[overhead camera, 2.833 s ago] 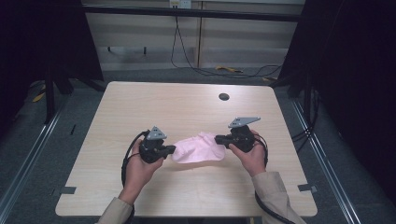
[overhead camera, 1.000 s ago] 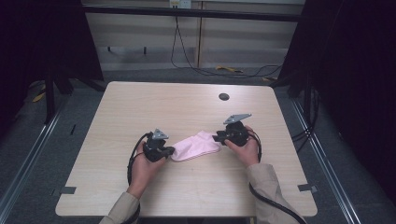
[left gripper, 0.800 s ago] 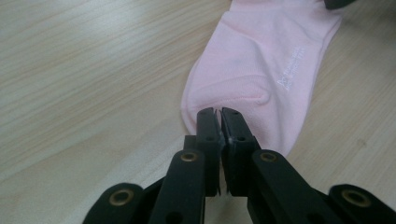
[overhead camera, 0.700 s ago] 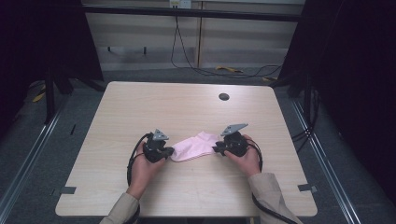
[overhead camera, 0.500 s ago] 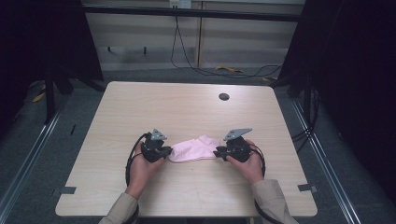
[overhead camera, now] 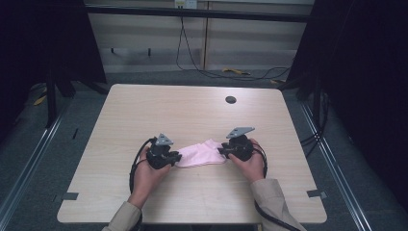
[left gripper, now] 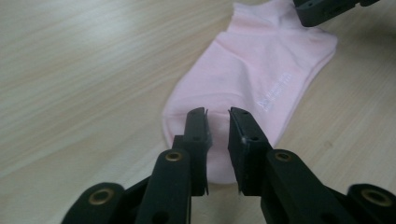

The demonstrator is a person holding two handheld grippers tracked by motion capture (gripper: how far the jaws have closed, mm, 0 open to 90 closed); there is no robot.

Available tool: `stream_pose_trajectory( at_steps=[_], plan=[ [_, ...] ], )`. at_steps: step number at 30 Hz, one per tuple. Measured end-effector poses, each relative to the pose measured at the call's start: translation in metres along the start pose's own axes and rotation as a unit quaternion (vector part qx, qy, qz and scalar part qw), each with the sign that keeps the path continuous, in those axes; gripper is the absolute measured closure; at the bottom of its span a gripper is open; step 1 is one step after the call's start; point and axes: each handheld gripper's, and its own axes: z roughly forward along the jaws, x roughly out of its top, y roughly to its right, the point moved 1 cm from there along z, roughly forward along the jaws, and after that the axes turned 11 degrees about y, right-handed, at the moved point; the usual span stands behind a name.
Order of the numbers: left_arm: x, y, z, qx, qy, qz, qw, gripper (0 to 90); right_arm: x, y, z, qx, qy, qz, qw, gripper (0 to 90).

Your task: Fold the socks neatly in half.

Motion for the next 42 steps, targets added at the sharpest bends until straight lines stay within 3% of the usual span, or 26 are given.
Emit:
stream_pose_trajectory(
  at_steps=[1, 6, 8, 11, 14, 20, 23, 30, 35, 42],
  plan=[
    [-0.002, 0.001, 0.002, -0.002, -0.005, 0.000, 1.0000, 74.5, -0.002, -0.002, 0.000, 0.005, 0.001, 0.007, 1.0000, 70.5],
    [-0.007, 0.003, 0.002, -0.002, -0.001, -0.005, 1.0000, 73.2, -0.011, -0.014, -0.008, 0.010, -0.010, -0.007, 0.9999, 71.7],
    [-0.008, 0.003, 0.002, -0.006, -0.002, -0.011, 0.9999, 72.7, -0.013, -0.015, -0.015, 0.011, -0.001, 0.007, 0.9999, 71.1],
    [-0.008, 0.004, 0.004, -0.003, -0.003, -0.004, 1.0000, 71.4, -0.014, -0.012, -0.023, -0.008, 0.007, 0.011, 0.9999, 68.8],
    [-0.007, 0.004, 0.006, -0.002, 0.000, -0.006, 1.0000, 70.8, -0.014, -0.006, -0.025, -0.009, 0.015, 0.029, 0.9994, 68.5],
    [-0.006, 0.004, 0.007, -0.001, 0.002, -0.011, 0.9999, 67.7, -0.010, -0.020, -0.019, 0.019, 0.020, 0.022, 0.9994, 69.9],
    [-0.005, 0.006, 0.006, -0.004, -0.002, -0.004, 1.0000, 67.0, -0.014, -0.027, -0.012, 0.023, -0.001, 0.015, 0.9996, 73.2],
    [-0.008, 0.005, 0.007, -0.006, 0.001, -0.013, 0.9999, 64.5, -0.015, -0.026, -0.012, 0.022, -0.001, 0.026, 0.9994, 89.5],
    [-0.007, 0.005, 0.005, -0.005, -0.003, -0.010, 0.9999, 62.3, -0.012, -0.027, -0.014, 0.029, -0.003, 0.025, 0.9993, 90.0],
    [-0.007, 0.008, 0.005, -0.009, -0.003, -0.003, 0.9999, 61.5, 0.002, -0.035, -0.031, 0.031, 0.024, 0.012, 0.9992, 90.0]
  ],
)
